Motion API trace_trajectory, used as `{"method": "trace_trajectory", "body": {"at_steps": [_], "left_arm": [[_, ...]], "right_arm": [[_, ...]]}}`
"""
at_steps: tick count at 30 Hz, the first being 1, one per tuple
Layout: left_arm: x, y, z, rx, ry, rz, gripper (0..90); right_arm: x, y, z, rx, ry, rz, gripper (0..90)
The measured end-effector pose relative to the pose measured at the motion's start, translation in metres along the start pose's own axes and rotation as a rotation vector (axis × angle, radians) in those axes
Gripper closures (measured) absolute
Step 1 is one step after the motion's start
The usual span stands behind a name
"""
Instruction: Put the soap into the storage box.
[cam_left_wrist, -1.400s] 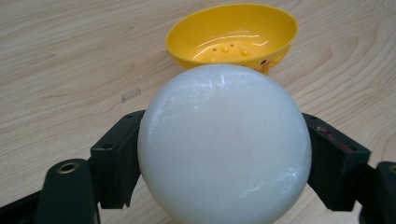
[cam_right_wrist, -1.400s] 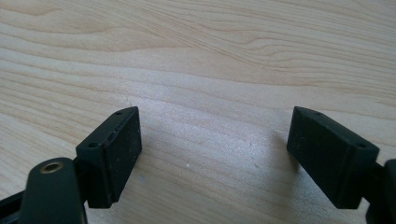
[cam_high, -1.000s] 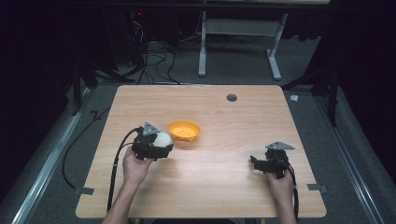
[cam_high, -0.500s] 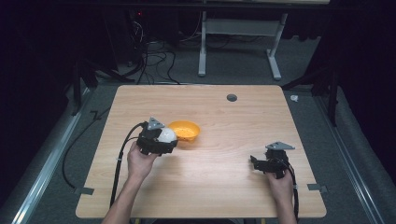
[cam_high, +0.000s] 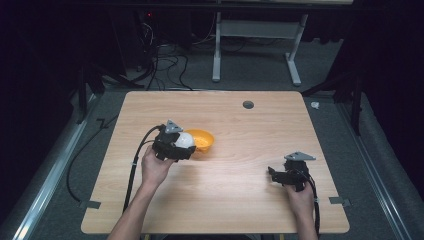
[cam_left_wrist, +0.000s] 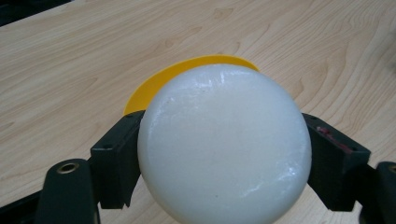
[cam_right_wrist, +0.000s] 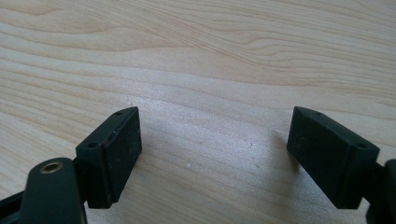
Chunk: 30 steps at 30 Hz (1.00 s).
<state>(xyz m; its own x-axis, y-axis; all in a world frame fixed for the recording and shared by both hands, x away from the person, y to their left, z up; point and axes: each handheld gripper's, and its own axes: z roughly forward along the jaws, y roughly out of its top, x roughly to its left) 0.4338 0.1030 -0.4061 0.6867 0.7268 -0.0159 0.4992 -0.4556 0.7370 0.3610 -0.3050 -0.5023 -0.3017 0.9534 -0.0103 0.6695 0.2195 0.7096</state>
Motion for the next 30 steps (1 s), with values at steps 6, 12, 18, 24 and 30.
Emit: {"method": "trace_trajectory", "body": {"at_steps": [6,12,18,24,30], "left_arm": [[0.0,0.008,0.006,0.001,-0.017,0.002,23.3],[0.004,0.018,0.015,0.002,-0.027,0.002,23.4],[0.007,0.021,0.027,0.029,-0.029,-0.004,23.4],[0.009,0.024,0.039,0.041,-0.017,-0.013,23.3],[0.012,0.024,0.049,0.058,-0.013,-0.024,23.3]], "right_arm": [[0.0,0.0,0.0,0.002,0.0,0.0,18.7],[0.0,0.0,0.0,0.002,0.001,0.0,18.7],[0.0,0.0,0.0,0.002,0.001,-0.001,18.7],[0.0,0.0,0.0,0.001,-0.001,-0.001,18.8],[0.0,0.0,0.0,0.002,0.001,0.0,18.8]]}}
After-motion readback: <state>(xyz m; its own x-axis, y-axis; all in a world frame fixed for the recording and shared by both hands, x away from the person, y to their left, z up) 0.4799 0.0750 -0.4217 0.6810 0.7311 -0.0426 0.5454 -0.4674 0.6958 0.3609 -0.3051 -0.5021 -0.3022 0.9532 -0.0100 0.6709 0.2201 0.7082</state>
